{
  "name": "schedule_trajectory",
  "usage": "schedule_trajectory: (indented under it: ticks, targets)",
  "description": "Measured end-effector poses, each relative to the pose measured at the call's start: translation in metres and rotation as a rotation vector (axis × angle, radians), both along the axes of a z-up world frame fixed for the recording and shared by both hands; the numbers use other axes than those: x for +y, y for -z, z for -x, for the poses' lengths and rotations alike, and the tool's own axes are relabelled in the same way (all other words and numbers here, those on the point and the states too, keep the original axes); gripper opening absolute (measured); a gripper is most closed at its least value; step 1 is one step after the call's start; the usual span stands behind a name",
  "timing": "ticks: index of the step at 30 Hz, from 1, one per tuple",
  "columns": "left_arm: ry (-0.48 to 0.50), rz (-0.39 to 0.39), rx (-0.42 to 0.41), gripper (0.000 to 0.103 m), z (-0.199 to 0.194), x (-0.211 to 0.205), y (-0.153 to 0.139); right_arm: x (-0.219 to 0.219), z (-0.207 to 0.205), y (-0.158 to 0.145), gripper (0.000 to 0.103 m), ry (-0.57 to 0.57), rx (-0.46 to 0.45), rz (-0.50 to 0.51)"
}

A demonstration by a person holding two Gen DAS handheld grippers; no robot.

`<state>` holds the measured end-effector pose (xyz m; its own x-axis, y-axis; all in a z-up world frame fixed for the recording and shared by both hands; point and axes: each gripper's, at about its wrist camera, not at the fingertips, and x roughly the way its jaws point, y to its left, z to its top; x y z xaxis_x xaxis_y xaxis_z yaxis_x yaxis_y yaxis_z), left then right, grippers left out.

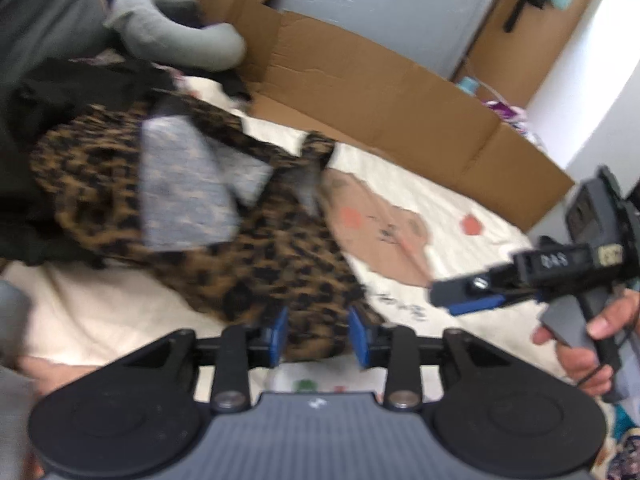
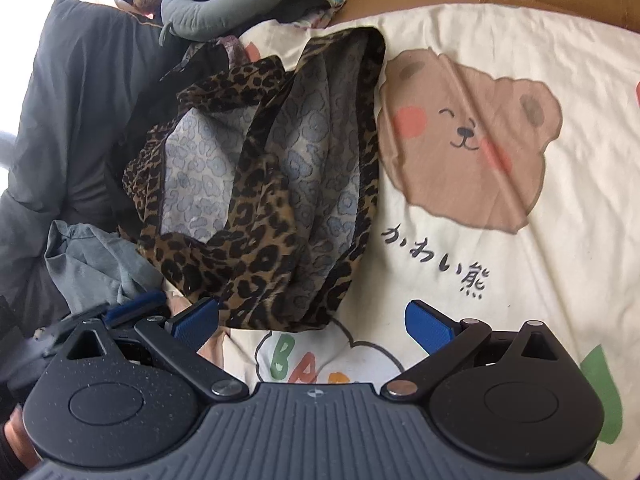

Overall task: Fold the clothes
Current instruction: 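Lift the leopard garment with the left gripper while the right gripper grasps its other edge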

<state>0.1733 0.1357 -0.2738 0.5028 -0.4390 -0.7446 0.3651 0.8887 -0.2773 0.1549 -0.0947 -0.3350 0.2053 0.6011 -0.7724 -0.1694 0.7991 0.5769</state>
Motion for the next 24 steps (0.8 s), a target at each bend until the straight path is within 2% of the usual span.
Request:
schedule_trajectory:
  ticks: [1, 6, 8, 13, 19, 20, 21, 22, 23, 24]
  targets:
    - [-0.02, -0.018, -0.004, 0.05, -0.003, 0.006, 0.0, 0.001, 0.001, 0.002, 0.102, -0.002, 0.004, 0.0]
    - [-0.112, -0.089, -0.045, 0.056, -0.032, 0.031, -0.004, 0.003, 0.003, 0.014, 0.102, 0.001, 0.036, -0.009]
    - [-0.148, -0.093, -0.07, 0.065, -0.045, 0.04, -0.009, 0.004, 0.004, 0.018, 0.102, -0.001, 0.048, -0.018]
    - [-0.185, -0.115, -0.092, 0.068, -0.077, 0.049, -0.008, 0.012, 0.002, 0.028, 0.102, -0.011, 0.08, -0.056]
    - [-0.213, -0.14, -0.118, 0.068, -0.104, 0.045, -0.002, 0.025, -0.002, 0.05, 0.1, 0.006, 0.165, -0.138]
    - [-0.209, -0.137, -0.128, 0.067, -0.106, 0.044, -0.003, 0.027, -0.002, 0.052, 0.096, 0.011, 0.177, -0.148]
    - [-0.198, -0.137, -0.141, 0.067, -0.108, 0.041, -0.004, 0.028, -0.003, 0.055, 0.087, 0.019, 0.191, -0.158]
    - [-0.185, -0.139, -0.155, 0.067, -0.109, 0.038, -0.006, 0.03, -0.005, 0.057, 0.075, 0.031, 0.207, -0.167]
    - [-0.174, -0.15, -0.174, 0.067, -0.11, 0.035, -0.007, 0.031, -0.006, 0.06, 0.068, 0.043, 0.222, -0.176]
    - [-0.166, -0.16, -0.192, 0.067, -0.114, 0.032, -0.008, 0.033, -0.008, 0.061, 0.052, 0.05, 0.233, -0.183]
